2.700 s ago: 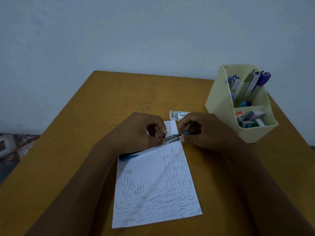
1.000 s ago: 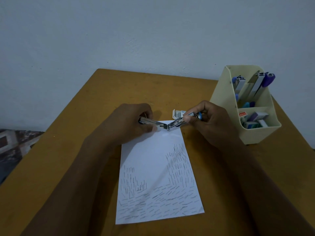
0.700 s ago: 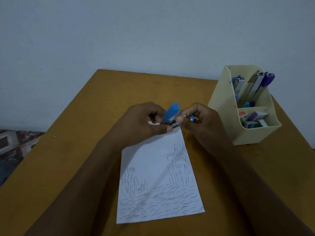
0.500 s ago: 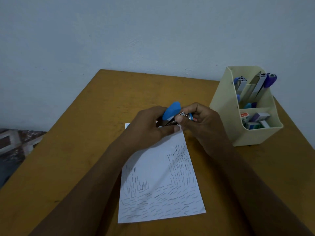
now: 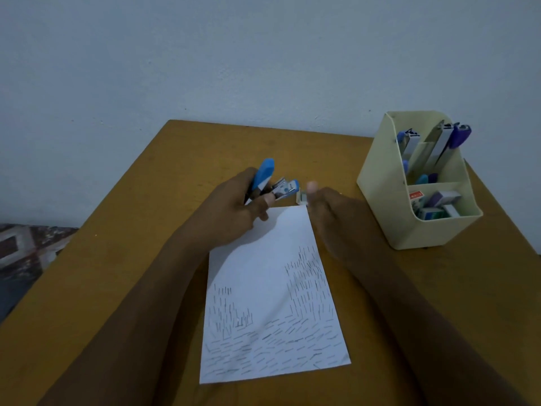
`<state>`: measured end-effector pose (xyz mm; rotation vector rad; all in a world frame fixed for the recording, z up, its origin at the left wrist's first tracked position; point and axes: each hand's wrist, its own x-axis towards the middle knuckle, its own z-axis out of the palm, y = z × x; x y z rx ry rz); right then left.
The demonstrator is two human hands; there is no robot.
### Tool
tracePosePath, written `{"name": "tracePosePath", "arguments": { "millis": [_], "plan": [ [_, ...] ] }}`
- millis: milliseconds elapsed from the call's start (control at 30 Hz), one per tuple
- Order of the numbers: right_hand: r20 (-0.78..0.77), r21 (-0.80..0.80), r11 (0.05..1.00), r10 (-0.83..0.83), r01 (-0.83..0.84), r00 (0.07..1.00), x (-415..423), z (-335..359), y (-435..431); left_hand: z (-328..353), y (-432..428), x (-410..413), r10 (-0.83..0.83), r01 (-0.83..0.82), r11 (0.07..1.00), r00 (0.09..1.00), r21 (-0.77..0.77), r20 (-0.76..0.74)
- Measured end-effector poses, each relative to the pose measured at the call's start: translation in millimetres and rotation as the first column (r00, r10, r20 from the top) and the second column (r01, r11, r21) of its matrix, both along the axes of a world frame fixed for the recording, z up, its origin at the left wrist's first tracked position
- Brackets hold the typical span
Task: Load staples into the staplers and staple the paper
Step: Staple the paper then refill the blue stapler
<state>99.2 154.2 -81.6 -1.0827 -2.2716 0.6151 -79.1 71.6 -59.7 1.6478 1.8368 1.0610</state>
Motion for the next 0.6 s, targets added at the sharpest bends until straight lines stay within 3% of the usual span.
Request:
{"name": "tracePosePath", "arguments": {
  "millis": [67,233,333,600],
  "plan": [
    [0.204,0.141,0.989,-0.066,0.038,0.977,-5,0,-7,1,-2,-5,0.001,-0.001,1.0,1.0,-0.028,-0.019],
    [0.434,0.06,0.991,-0.136,0.123,0.891,-12,6,-16,2,-5,-12,-0.02,0.015,0.997,0.998,-0.073,-0.062],
    [0.48,-0.001,0.991,-0.115,0.132,0.87,-13,11,-20,1,-5,-12,-0.004,-0.004,0.996,0.996,-0.086,-0.091],
    [0.502,0.052,0.984,-0.174,0.171,0.847,-17,13,-36,-3,-3,-16,0.108,-0.109,0.994,0.99,-0.004,-0.094]
  ]
}}
